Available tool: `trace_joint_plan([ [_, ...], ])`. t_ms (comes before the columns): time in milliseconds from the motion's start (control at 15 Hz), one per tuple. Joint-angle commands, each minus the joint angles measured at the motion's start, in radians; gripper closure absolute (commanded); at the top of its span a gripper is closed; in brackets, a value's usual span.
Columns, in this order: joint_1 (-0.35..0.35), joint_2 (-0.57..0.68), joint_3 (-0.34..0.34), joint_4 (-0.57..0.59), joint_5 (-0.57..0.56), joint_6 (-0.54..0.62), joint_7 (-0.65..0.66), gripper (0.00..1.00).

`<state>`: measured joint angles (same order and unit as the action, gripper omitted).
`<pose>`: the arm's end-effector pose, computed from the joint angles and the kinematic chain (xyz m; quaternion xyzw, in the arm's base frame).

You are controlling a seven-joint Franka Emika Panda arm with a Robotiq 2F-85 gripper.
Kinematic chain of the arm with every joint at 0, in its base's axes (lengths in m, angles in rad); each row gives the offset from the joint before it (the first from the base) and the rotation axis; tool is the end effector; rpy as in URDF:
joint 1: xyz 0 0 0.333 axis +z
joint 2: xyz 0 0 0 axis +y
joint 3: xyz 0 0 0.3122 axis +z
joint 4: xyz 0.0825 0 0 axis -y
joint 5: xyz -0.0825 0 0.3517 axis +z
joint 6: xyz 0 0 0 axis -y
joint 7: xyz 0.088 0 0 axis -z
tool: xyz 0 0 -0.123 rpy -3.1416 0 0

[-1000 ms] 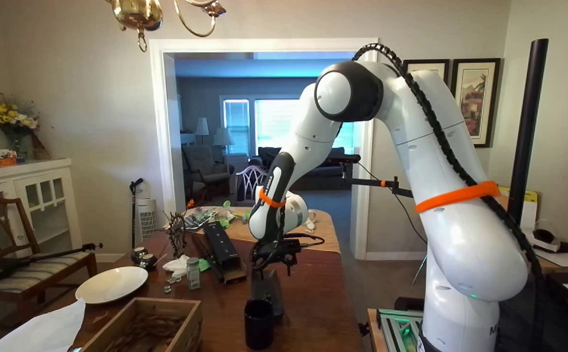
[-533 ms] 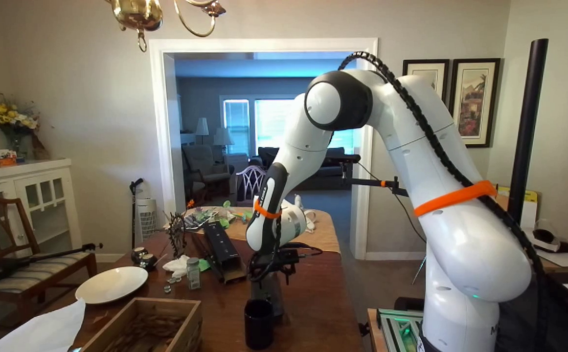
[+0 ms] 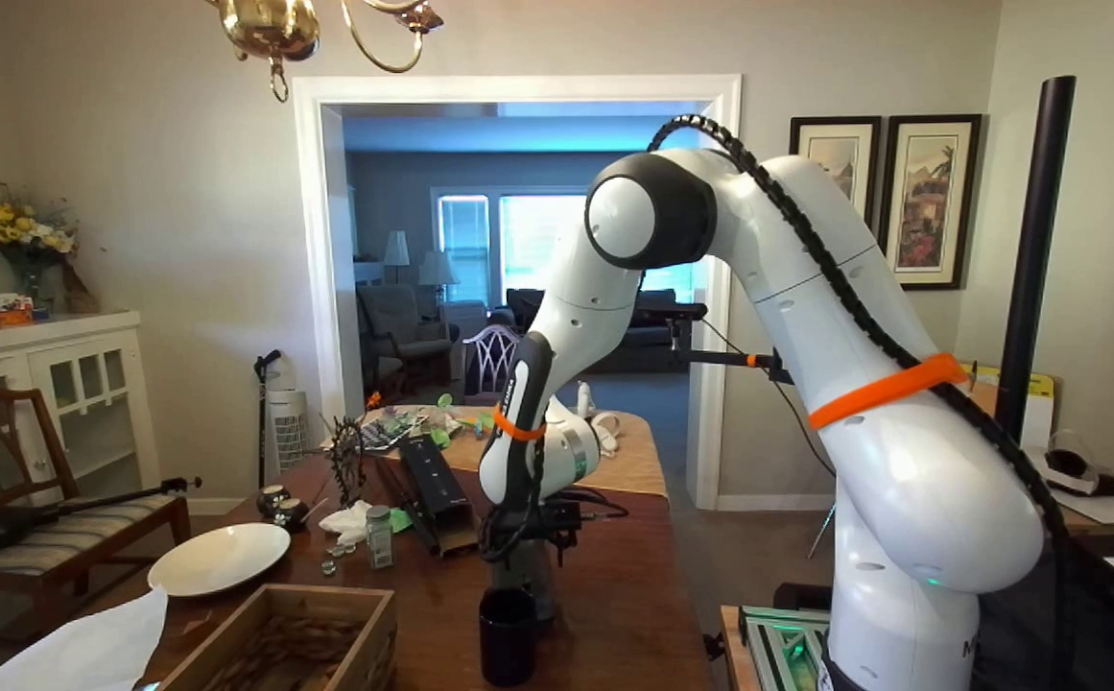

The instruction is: Pick up the toy on the tray and put it back down

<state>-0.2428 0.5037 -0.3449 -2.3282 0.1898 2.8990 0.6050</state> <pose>0.4134 -0.2988 0.1566 0.7856 -0.6140 0.0548 0.0530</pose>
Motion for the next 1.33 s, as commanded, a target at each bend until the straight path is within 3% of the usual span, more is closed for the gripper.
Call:
trace_joint_plan([
  [0,0.017,0.033,-0.003,0.009,0.054,0.041,-0.006,0.04],
  [133,0.018,0.039,-0.001,0.008,0.068,0.052,-0.008,0.29],
  [267,0.020,0.042,-0.001,0.007,0.077,0.057,-0.010,0.36],
  [800,0.024,0.052,-0.004,0.009,0.096,0.065,-0.008,0.99],
  [1267,0.027,0.047,-0.009,0.013,0.105,0.050,0.001,0.96],
])
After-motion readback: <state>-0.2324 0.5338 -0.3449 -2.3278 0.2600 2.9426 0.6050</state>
